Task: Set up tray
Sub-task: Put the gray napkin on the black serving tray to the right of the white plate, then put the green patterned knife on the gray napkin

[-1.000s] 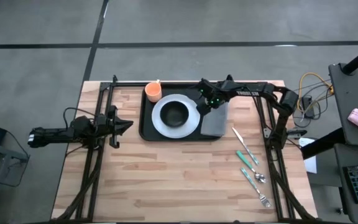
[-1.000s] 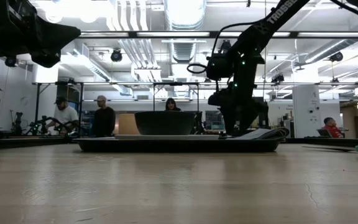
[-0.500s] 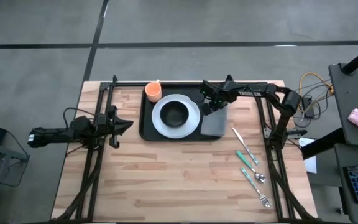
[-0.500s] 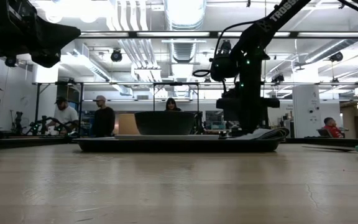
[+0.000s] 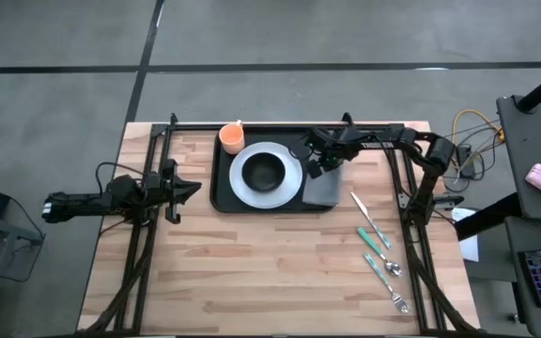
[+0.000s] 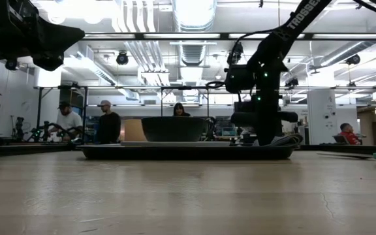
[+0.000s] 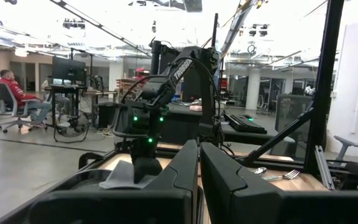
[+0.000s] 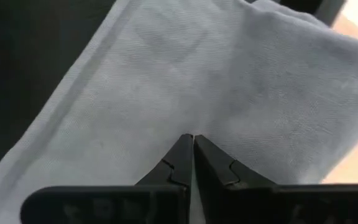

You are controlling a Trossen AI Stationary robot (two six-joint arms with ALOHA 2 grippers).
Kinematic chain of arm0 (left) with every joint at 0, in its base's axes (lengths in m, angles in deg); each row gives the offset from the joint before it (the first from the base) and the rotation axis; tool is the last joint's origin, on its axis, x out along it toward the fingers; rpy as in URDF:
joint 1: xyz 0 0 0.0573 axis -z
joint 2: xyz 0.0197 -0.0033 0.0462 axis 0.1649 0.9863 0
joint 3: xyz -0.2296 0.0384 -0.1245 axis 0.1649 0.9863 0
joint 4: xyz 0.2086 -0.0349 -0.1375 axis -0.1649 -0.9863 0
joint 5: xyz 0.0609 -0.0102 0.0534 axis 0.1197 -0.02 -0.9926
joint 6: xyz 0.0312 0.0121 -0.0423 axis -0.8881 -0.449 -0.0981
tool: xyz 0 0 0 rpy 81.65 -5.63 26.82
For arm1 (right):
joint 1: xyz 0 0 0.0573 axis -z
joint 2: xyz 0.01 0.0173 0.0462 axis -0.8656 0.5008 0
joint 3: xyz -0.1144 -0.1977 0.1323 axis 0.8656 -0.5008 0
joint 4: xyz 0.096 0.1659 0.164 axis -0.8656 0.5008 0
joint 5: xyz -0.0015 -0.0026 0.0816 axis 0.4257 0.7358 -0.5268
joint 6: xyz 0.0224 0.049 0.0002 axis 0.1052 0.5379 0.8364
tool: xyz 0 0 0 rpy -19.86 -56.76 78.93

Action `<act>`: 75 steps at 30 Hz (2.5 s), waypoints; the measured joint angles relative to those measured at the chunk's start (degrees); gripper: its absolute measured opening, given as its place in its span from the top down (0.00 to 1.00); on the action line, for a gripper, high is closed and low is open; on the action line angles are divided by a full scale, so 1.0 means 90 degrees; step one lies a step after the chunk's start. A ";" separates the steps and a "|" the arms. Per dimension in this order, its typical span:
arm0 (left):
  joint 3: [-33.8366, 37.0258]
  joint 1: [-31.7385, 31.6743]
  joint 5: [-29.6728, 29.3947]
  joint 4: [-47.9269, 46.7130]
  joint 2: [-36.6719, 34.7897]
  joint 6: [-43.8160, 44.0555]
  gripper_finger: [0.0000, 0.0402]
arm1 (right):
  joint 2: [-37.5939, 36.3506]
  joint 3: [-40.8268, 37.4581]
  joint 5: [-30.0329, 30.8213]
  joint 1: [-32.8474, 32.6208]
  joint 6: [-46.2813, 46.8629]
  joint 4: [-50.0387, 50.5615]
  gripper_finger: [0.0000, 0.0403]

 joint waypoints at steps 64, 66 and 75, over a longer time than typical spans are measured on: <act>0.0000 0.0000 -0.0002 0.0000 -0.0001 0.0002 1.00 | -0.1665 0.0064 -0.0390 -0.0414 -0.0369 0.0793 0.51; 0.0000 0.0000 -0.0002 -0.0002 -0.0001 0.0002 1.00 | -0.2104 -0.0202 -0.0550 -0.0589 -0.0177 0.0892 0.47; 0.0000 0.0000 0.0000 0.0000 -0.0002 0.0002 1.00 | -0.3814 -0.1401 -0.1006 -0.1982 0.1504 0.2069 0.46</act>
